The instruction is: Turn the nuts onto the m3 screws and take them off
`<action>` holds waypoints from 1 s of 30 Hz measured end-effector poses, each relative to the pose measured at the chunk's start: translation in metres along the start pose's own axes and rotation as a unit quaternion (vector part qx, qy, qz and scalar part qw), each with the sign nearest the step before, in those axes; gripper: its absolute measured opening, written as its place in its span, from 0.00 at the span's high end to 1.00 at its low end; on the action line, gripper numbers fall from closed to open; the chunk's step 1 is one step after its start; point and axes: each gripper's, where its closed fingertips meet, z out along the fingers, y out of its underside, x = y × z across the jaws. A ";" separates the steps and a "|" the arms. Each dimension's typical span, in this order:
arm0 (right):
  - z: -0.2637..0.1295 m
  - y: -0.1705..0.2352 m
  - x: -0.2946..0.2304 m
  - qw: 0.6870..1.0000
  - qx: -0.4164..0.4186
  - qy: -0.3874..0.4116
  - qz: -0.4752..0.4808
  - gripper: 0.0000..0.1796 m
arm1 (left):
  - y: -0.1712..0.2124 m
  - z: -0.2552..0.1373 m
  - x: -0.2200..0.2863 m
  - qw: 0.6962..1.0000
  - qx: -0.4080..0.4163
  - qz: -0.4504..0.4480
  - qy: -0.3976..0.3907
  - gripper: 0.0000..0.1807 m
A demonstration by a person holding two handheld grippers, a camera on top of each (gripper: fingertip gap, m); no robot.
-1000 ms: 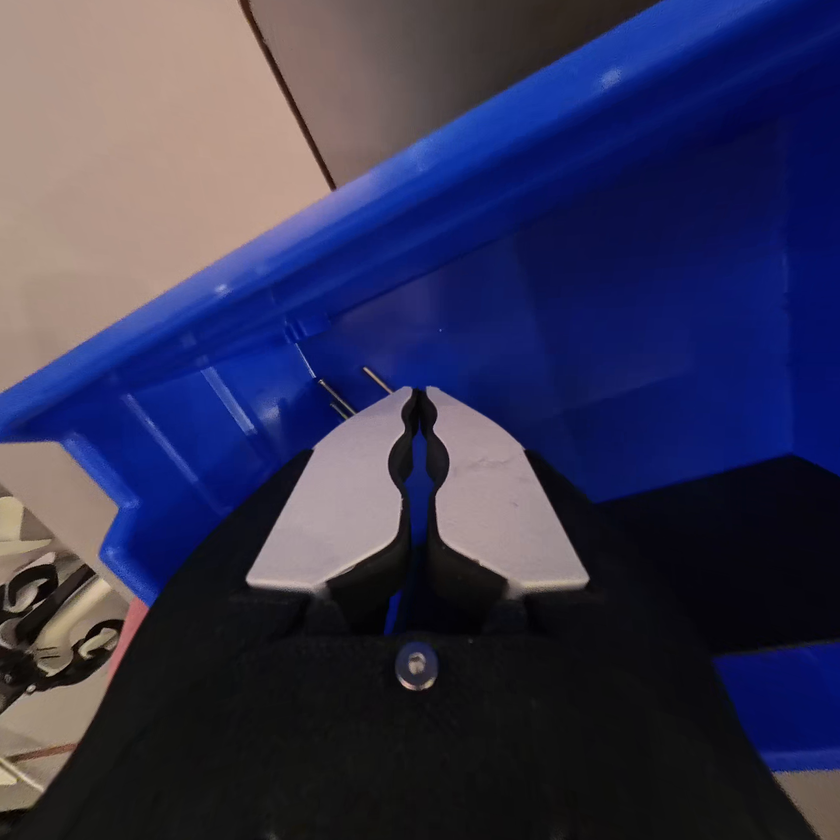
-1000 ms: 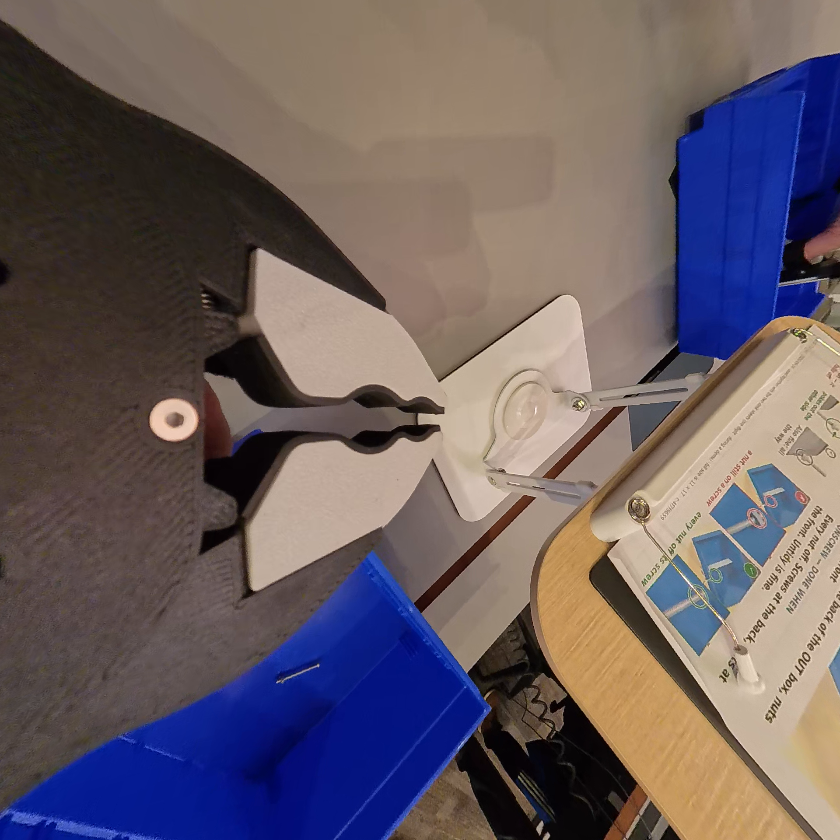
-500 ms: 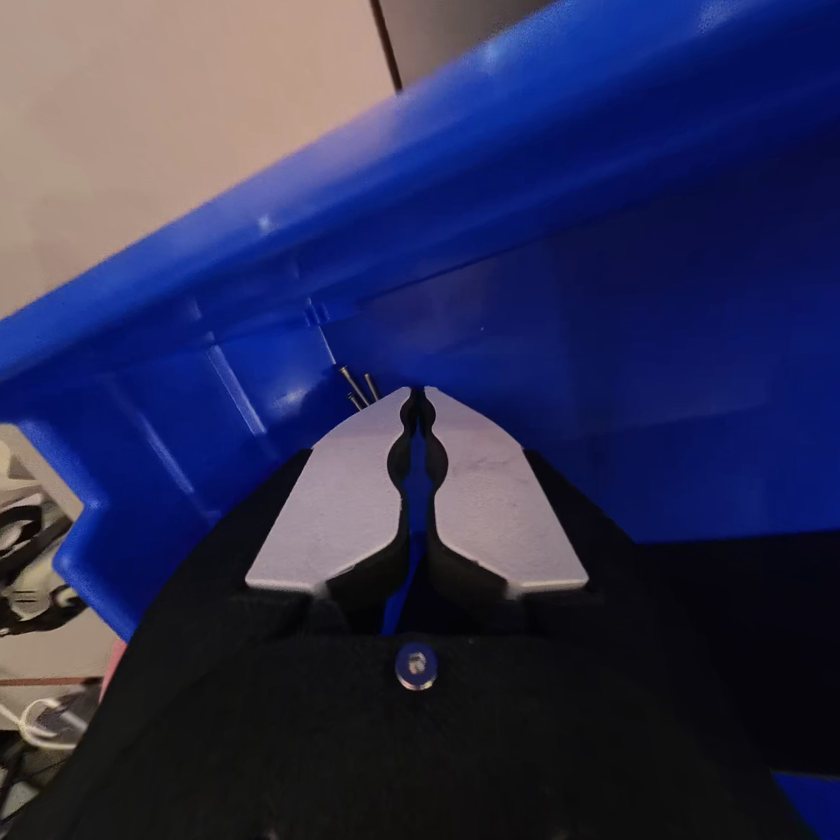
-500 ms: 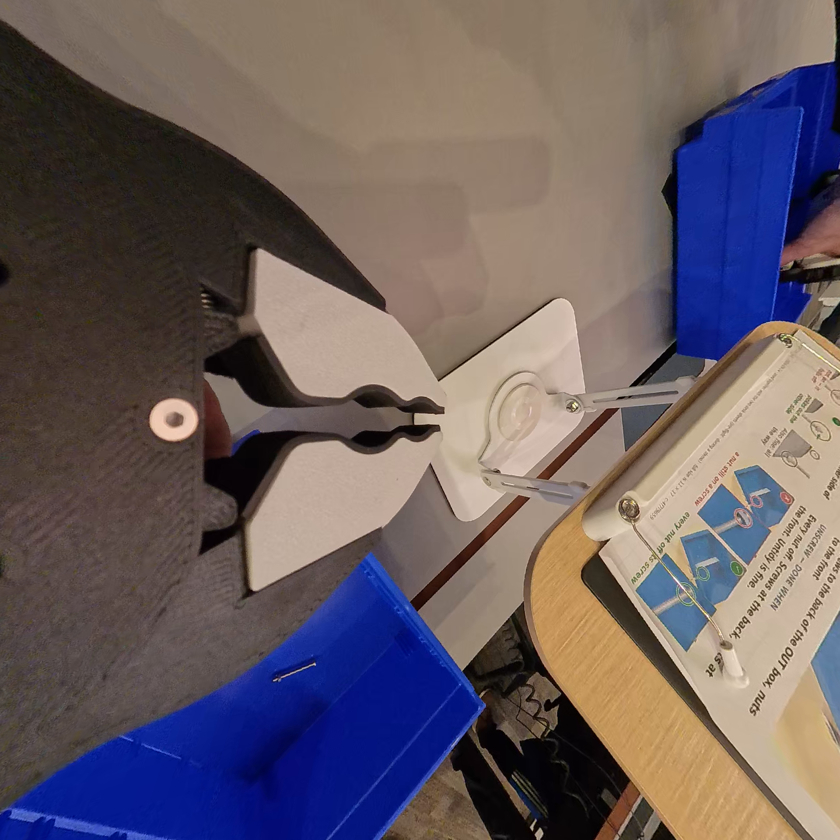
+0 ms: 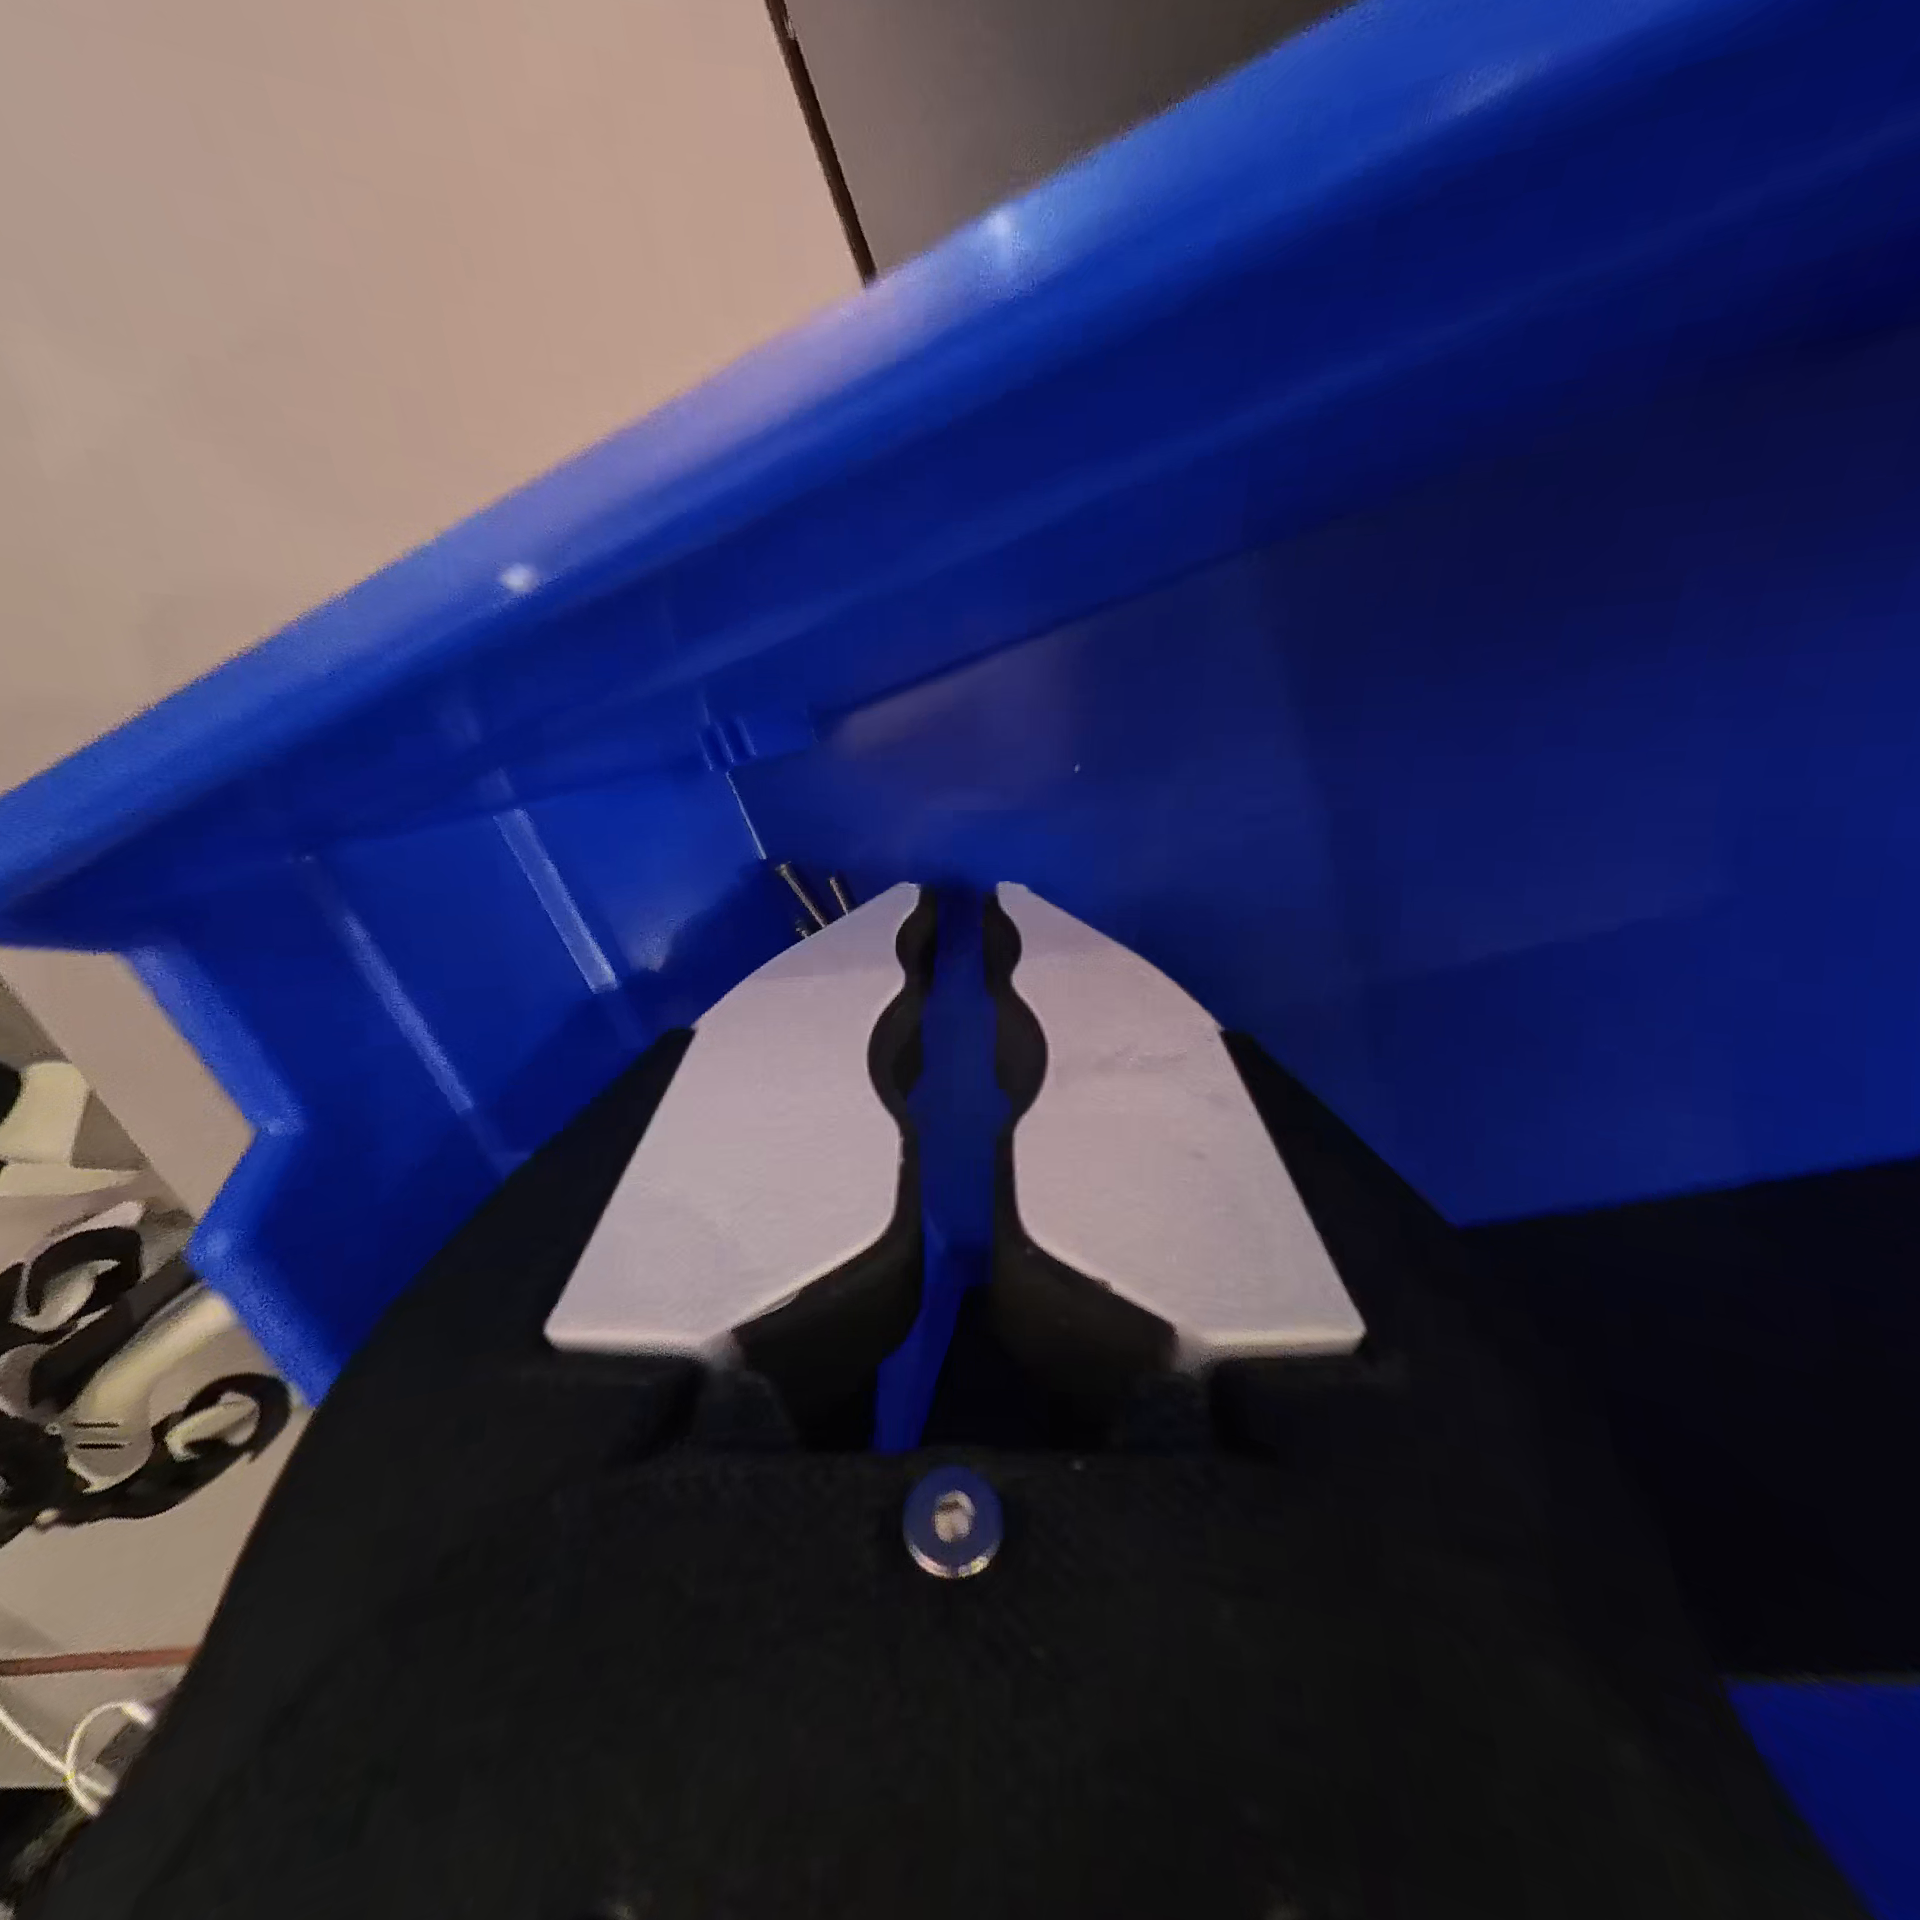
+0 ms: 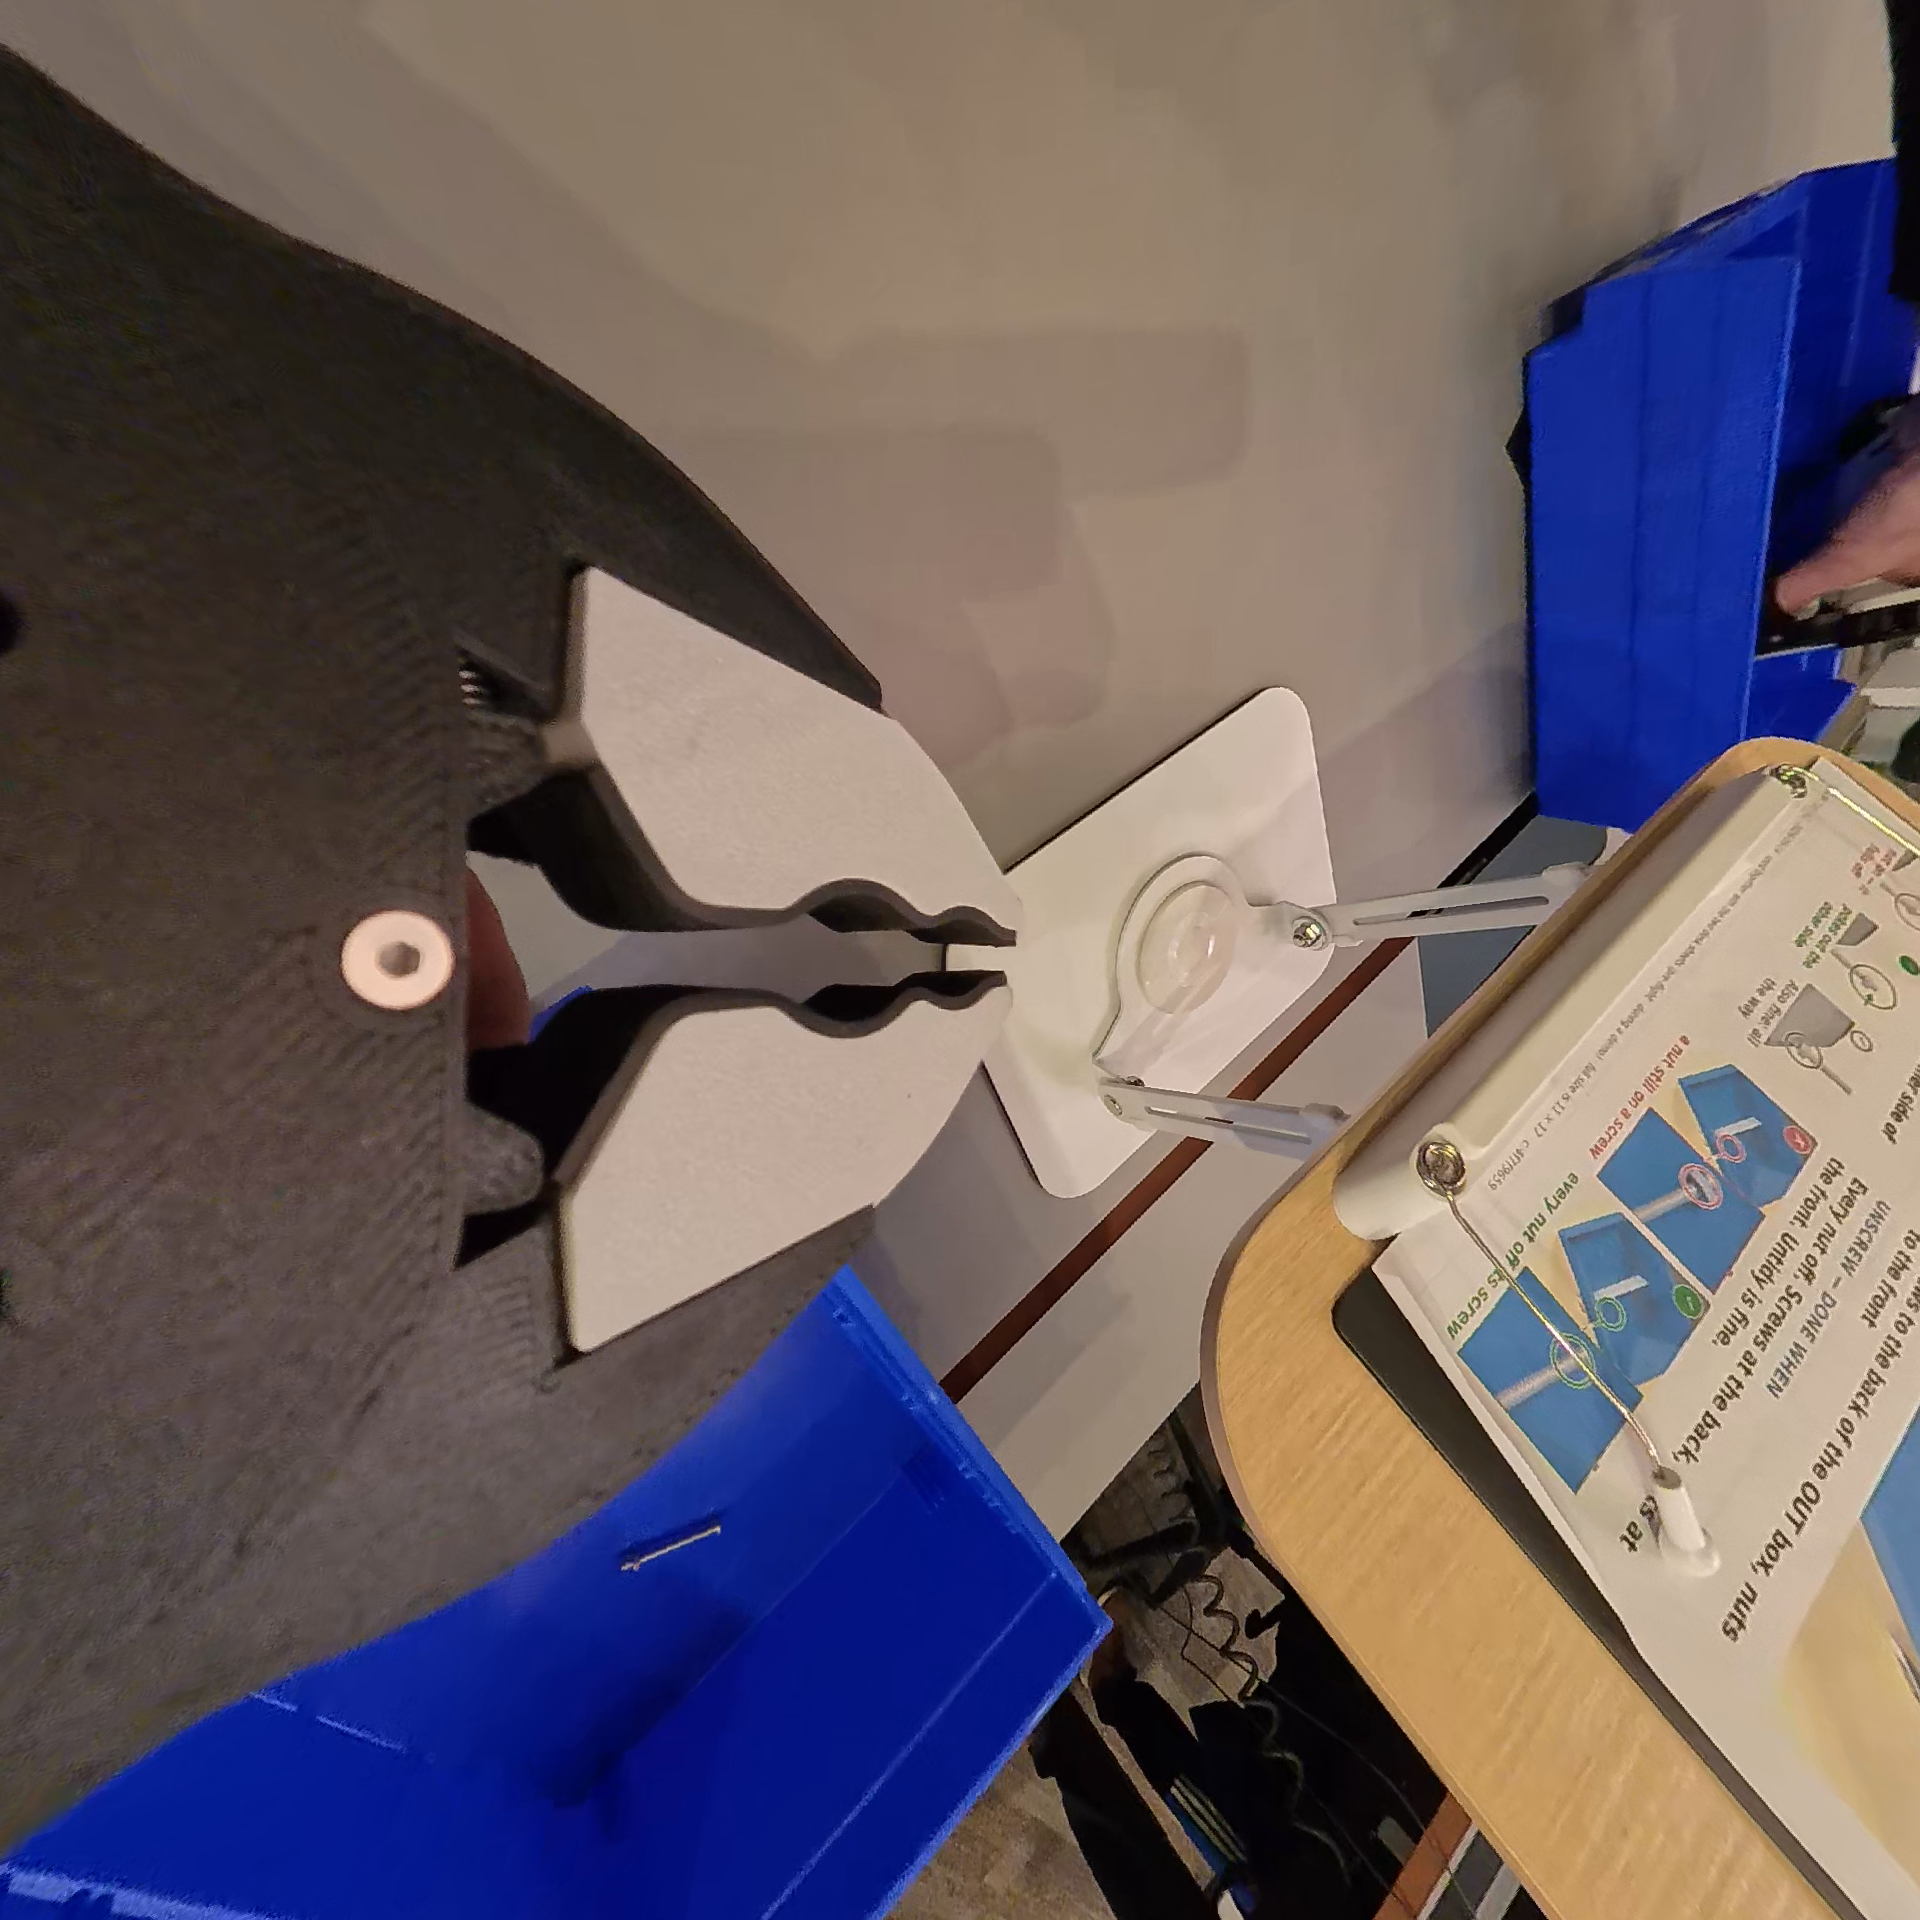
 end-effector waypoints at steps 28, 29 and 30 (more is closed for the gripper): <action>0.001 0.002 0.000 1.000 -0.003 -0.001 0.001 0.97 | -0.001 0.003 0.009 0.998 -0.032 0.049 -0.009 0.94; 0.001 0.001 0.000 1.000 -0.002 -0.001 0.001 0.97 | -0.002 0.004 0.009 0.999 -0.029 0.045 -0.007 0.94; 0.001 0.001 -0.001 1.000 -0.002 -0.002 0.001 0.97 | -0.002 0.004 0.008 0.999 -0.029 0.041 -0.008 0.93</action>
